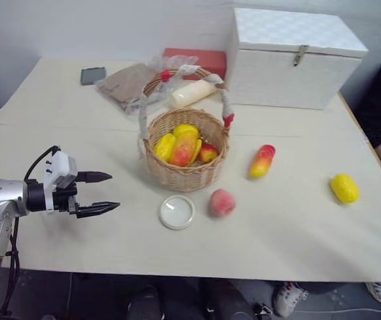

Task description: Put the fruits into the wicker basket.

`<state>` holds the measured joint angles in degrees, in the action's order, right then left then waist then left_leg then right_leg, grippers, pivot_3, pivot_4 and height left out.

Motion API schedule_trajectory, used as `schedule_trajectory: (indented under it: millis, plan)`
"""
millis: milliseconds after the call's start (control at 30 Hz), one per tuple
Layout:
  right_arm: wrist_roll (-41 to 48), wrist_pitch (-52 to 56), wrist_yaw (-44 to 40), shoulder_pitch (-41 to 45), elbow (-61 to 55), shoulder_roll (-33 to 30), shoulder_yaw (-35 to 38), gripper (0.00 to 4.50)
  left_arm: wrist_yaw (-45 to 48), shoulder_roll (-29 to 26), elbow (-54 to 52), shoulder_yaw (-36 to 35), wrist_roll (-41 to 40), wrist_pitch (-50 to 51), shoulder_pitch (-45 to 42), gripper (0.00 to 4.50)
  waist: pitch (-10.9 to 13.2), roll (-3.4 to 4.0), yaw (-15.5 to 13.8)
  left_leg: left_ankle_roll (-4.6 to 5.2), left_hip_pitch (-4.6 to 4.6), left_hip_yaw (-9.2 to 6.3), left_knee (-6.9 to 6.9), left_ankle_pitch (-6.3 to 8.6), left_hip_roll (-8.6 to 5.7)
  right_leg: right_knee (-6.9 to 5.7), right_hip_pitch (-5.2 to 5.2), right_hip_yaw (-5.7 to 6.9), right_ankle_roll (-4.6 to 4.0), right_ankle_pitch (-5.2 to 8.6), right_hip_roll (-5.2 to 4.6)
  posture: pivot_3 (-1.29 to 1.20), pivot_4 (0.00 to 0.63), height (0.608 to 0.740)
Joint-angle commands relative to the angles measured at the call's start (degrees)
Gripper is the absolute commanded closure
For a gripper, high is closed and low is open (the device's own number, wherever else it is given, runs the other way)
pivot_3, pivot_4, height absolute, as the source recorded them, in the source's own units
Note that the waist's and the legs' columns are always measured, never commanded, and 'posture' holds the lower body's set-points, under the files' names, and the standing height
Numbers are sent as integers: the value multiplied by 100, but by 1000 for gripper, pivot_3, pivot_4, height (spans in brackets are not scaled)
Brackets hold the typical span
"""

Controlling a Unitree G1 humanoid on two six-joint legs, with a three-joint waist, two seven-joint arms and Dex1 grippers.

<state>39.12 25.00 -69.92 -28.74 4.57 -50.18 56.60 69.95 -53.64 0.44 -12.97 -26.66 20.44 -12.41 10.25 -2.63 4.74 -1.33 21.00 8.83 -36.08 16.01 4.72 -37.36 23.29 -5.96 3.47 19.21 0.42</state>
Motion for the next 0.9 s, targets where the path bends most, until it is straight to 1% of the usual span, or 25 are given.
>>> schedule_trajectory:
  millis: [33, 167, 267, 333, 433, 467, 533, 633, 667, 767, 833, 900]
  plan:
    - [8, -109, -26, -52, -170, 37, 128, 0, -56, 2, -179, -94, -43, -47, 23, 134, 0, 0, 45, 10, 4, 1, -5, 5, -1, 4, 0, -1, 9, -5, -2, 0, 150, 740]
    - [-144, -281, 97, 31, -253, 51, 32, 0, -192, -38, -409, -50, -33, 152, 152, 134, 0, -1, 38, 15, 6, -2, -10, 6, -4, 4, 1, 5, 14, -7, -4, 0, 150, 740]
    - [-198, -304, 200, 132, -438, 16, -1, 0, -443, -113, -712, 58, 28, 552, 273, 134, 0, -1, 24, 11, 6, -11, -9, 4, -4, -1, 1, 9, 11, -6, -3, 0, 150, 740]
    - [151, 81, 75, 25, -992, -40, 102, 0, -1041, -95, -1146, 185, -47, 1538, 240, 134, 0, 0, 16, 7, 6, -20, -9, 0, -4, -4, 1, 14, 10, -5, -2, 0, 150, 740]
    - [722, 495, -87, -202, -2467, -122, 214, 0, -2084, -24, -2287, 482, -365, 3685, 89, 134, 2, 11, 4, 9, 8, -31, -10, -2, -5, -11, 1, 14, 10, -5, -2, 0, 150, 740]
    - [919, 622, -94, -233, -2863, -151, 247, 0, -2322, 9, -2524, 537, -463, 4262, -20, 134, 2, 10, -1, 9, 10, -37, -11, -3, -5, -15, 0, 16, 11, -5, -2, 0, 150, 740]
    - [1231, 826, -99, -255, -3375, -195, 316, 0, -2606, 78, -2784, 590, -604, 4978, -240, 134, 2, 6, -5, 4, 14, -49, -20, -8, -5, -23, -3, 26, 14, -4, -1, 0, 150, 740]
    - [1993, 1152, -2, -75, -4361, -515, 246, 0, -3112, 821, -2992, 502, -961, 6690, -1147, 134, 3, 1, -30, -1, 14, -66, -30, -12, -10, -23, -15, 42, 14, -5, 0, 0, 150, 740]
    - [2142, 1185, 84, 52, -4569, -617, 121, 0, -3213, 954, -3037, 531, -1058, 7018, -1367, 134, 5, -2, -39, 0, 15, -73, -36, -12, -13, -24, -19, 45, 15, -4, 0, 0, 150, 740]
    - [2384, 1244, 341, 378, -4869, -774, -221, 0, -3719, 1087, -2912, 750, -1147, 7206, -1648, 134, 9, -22, -11, -2, 16, -103, -59, -12, -14, -22, -43, 65, 19, -6, 0, 0, 150, 740]
    - [2512, 1235, 526, 594, -5011, -817, -482, 0, -4170, 1314, -2626, 840, -1250, 7206, -1783, 134, 9, -22, -9, -4, 8, -118, -60, -9, -13, -11, -64, 74, 17, -4, -1, 0, 150, 740]
    - [2584, 1239, 683, 782, -5089, -834, -697, 0, -4486, 1417, -2438, 934, -1457, 7206, -1857, 134, 11, -19, -26, 0, 11, -125, -72, -8, -16, -11, -69, 77, 17, -4, -6, 0, 150, 740]
